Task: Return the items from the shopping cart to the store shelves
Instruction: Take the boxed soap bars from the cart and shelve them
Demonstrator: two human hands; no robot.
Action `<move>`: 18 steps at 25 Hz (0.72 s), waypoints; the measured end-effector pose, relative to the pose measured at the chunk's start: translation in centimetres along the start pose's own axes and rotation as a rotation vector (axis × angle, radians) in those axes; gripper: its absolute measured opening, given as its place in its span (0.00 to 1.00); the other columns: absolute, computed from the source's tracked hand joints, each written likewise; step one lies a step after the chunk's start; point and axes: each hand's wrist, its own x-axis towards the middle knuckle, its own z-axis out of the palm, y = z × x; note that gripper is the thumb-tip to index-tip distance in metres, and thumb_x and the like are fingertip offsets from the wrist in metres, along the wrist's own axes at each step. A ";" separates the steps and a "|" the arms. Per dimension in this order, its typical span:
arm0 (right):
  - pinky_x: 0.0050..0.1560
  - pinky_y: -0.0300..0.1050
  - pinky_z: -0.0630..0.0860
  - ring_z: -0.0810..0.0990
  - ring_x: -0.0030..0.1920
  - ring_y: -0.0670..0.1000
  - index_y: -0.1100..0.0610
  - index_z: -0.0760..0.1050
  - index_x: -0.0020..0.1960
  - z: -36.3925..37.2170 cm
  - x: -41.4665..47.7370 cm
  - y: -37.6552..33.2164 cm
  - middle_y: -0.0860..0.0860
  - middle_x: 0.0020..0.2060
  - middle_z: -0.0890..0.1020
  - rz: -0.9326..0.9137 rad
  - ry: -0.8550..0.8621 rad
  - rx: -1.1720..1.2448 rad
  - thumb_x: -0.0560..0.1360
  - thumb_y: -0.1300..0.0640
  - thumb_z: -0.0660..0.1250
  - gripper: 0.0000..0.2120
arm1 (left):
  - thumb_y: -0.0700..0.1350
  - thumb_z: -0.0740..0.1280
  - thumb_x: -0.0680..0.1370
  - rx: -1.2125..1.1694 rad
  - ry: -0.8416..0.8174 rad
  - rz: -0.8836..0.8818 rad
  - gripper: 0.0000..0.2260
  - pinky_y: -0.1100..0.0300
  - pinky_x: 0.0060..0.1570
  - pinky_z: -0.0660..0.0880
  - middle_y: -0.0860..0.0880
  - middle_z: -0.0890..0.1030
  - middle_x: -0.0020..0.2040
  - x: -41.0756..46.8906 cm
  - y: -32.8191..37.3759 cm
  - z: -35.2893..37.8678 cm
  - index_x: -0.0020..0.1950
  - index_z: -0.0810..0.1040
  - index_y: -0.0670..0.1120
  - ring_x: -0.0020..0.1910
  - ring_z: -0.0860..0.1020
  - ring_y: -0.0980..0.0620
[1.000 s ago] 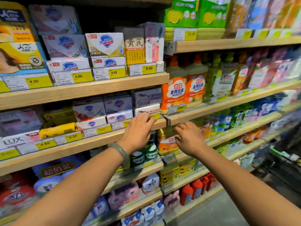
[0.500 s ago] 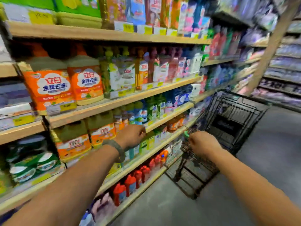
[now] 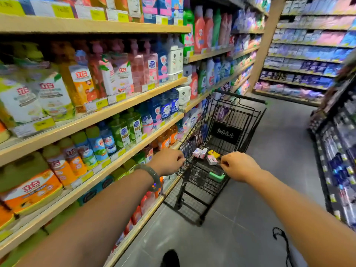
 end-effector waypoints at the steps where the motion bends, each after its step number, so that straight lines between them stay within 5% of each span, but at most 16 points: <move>1: 0.43 0.49 0.74 0.79 0.48 0.58 0.55 0.75 0.48 0.3 0.9 1.3 0.55 0.48 0.81 -0.014 -0.031 -0.016 0.78 0.55 0.56 0.10 | 0.51 0.55 0.82 0.026 -0.016 0.012 0.12 0.55 0.37 0.68 0.47 0.76 0.40 2.3 0.3 0.3 0.44 0.73 0.47 0.40 0.73 0.46; 7: 0.41 0.46 0.69 0.71 0.42 0.54 0.49 0.65 0.33 0.6 11.5 11.7 0.51 0.39 0.73 0.111 -0.089 0.053 0.78 0.55 0.57 0.15 | 0.52 0.54 0.81 0.149 -0.073 0.062 0.12 0.50 0.45 0.76 0.48 0.76 0.42 19.2 1.1 1.1 0.43 0.71 0.48 0.45 0.76 0.45; 13: 0.41 0.46 0.68 0.71 0.41 0.55 0.49 0.66 0.34 5.1 23.4 22.1 0.49 0.36 0.73 0.228 -0.244 0.157 0.79 0.55 0.57 0.14 | 0.50 0.56 0.80 0.415 -0.323 0.005 0.13 0.49 0.54 0.76 0.44 0.80 0.54 36.7 -1.3 4.3 0.53 0.76 0.45 0.54 0.78 0.43; 18: 0.41 0.47 0.68 0.72 0.40 0.56 0.54 0.67 0.35 9.8 29.5 28.8 0.55 0.40 0.77 0.306 -0.339 0.205 0.79 0.55 0.57 0.13 | 0.50 0.60 0.79 0.363 -0.439 -0.005 0.12 0.50 0.54 0.74 0.44 0.80 0.57 45.7 -2.6 7.2 0.56 0.77 0.45 0.56 0.78 0.43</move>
